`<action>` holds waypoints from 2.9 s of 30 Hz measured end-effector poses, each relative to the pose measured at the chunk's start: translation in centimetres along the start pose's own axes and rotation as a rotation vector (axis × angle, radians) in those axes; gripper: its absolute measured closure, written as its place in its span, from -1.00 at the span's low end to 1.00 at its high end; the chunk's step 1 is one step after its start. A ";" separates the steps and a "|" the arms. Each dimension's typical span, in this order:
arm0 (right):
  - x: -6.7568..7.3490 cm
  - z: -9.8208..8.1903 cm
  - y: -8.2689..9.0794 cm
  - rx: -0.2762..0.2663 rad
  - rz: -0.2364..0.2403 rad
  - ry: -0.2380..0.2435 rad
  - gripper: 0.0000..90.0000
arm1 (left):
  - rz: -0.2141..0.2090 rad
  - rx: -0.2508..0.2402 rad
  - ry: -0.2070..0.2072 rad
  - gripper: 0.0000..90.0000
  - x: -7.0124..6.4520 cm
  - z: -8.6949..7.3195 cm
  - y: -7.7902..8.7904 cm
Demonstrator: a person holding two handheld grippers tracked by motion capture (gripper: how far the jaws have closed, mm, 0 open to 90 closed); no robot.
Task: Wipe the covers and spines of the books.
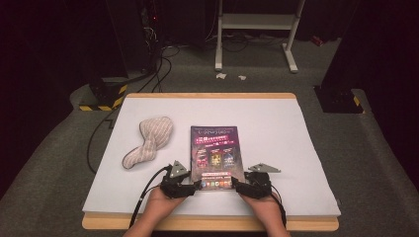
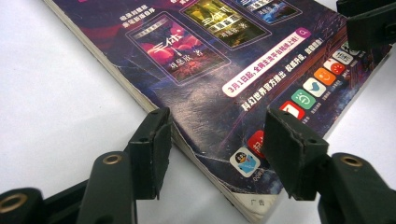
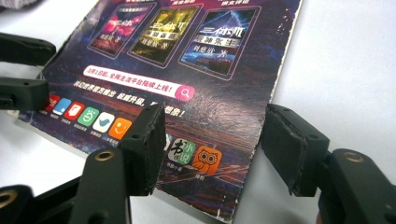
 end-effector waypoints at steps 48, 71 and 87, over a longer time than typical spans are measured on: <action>2.4 1.5 1.4 -0.168 -0.011 0.085 0.01 | -0.042 -0.005 -0.042 -0.05 -1.3 0.4 -0.4; 0.9 3.4 1.1 -0.175 -0.077 0.047 0.45 | 0.155 -0.037 -0.024 -0.13 2.8 -0.6 3.1; 0.2 5.1 1.4 -0.221 -0.106 0.030 0.87 | 0.173 -0.041 0.027 -0.16 4.8 -1.3 3.2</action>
Point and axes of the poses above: each handheld gripper's, and its own axes: y roughly backward along the jaws, z roughly out of its top, x roughly to its left, the point moved 3 cm from there along -y, roughly forward along the jaws, and after that the axes turned 11 degrees about x, right-handed, at the moved point
